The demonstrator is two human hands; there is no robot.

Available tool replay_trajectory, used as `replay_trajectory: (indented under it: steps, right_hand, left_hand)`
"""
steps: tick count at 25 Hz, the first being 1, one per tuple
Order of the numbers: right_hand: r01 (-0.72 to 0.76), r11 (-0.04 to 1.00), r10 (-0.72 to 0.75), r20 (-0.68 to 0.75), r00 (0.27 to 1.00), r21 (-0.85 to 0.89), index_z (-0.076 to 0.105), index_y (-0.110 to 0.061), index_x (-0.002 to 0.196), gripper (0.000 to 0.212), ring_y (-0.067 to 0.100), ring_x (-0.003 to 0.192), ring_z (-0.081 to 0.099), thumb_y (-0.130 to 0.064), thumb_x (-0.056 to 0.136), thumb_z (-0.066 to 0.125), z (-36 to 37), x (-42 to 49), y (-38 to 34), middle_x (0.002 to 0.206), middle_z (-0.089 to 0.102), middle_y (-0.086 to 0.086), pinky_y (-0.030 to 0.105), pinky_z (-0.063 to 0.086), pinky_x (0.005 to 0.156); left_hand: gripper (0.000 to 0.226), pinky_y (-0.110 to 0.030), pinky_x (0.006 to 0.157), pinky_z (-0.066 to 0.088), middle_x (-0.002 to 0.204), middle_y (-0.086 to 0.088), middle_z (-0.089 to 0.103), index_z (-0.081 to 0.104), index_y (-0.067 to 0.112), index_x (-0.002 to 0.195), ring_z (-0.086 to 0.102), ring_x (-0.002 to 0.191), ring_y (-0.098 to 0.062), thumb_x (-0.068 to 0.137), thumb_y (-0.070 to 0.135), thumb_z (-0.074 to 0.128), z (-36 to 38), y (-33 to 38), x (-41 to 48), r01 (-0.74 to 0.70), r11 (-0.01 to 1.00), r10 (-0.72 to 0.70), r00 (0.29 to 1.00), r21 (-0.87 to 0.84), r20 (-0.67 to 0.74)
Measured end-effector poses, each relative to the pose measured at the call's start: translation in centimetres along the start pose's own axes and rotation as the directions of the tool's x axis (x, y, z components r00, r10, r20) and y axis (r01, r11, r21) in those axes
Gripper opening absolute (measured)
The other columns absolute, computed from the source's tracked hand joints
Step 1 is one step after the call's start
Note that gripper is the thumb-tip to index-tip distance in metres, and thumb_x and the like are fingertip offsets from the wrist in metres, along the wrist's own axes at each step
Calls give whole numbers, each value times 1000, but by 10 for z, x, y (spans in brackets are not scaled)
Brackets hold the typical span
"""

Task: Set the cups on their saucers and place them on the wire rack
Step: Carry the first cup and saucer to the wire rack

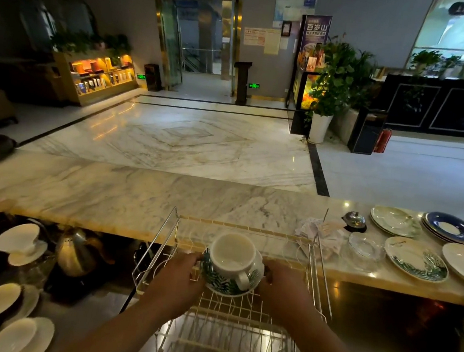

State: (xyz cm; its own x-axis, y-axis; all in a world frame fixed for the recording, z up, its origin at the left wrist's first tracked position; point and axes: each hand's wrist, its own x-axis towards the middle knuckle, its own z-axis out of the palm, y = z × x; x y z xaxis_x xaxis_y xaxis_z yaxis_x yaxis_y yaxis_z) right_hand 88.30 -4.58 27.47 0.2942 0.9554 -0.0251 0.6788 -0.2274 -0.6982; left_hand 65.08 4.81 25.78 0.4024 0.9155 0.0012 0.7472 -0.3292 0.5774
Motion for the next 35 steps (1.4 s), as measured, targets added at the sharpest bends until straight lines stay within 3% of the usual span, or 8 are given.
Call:
replay_trajectory:
  steps: [4,9,12,15,17,22,26,35]
  right_hand:
    - [138,907,-149,2,989,-397,49,-33,142,45,12,134,42,-36,97,52,10,-32,10,147,51,-8,33,33,113]
    - [211,842,-160,145,977,-496,9,-36,157,60,2,144,-6,-45,103,31,15,-47,16,168,7,-12,29,4,110]
    - [242,809,-164,189,968,-536,-4,-39,155,62,4,145,-16,-48,102,26,17,-47,20,165,-12,-14,29,3,112]
    - [257,815,-173,205,963,-519,-7,-40,155,62,1,144,-19,-52,102,23,21,-45,21,162,-18,-16,26,3,112]
    - [274,818,-189,213,959,-506,-8,-38,155,64,1,143,-18,-54,101,23,24,-43,21,161,-19,-16,24,2,112]
    - [292,826,-210,219,953,-482,-1,-39,158,64,1,145,-13,-51,102,27,31,-32,8,162,-18,-17,28,14,116]
    - [295,833,-211,224,951,-468,2,-37,158,63,7,151,-5,-51,102,27,45,-17,-7,163,-15,-14,38,25,121]
    - [294,832,-224,199,954,-470,7,-34,157,62,6,145,-6,-53,103,30,72,30,-30,162,-11,-12,35,16,117]
  left_hand:
    - [62,-36,115,36,159,12,36,42,40,146,33,144,-13,91,68,41,5,-8,-29,-268,943,263,964,196,49]
    - [84,-28,117,-3,162,20,-6,15,40,159,-11,146,-1,88,84,27,21,-13,-44,-411,876,378,910,253,168]
    - [81,-33,119,2,164,17,9,24,39,158,6,150,-3,90,84,27,22,-10,-47,-469,820,448,883,329,142]
    - [76,-36,113,28,155,13,45,46,38,149,43,141,-7,89,84,33,17,-11,-50,-512,763,472,859,395,201]
    - [75,-31,108,34,147,13,56,53,37,144,51,134,-6,88,84,36,12,-10,-49,-509,756,455,861,412,228]
    - [85,-32,118,-11,170,9,10,13,38,159,1,155,-9,89,84,27,3,-24,-36,-481,813,410,873,329,262]
    - [88,-39,124,-6,171,0,9,11,31,161,2,156,-17,89,82,21,-10,-33,-23,-437,795,348,896,420,274]
    - [99,-46,127,-2,171,-7,3,3,18,162,-2,157,-21,88,84,17,-17,-40,5,-273,817,175,957,508,233]
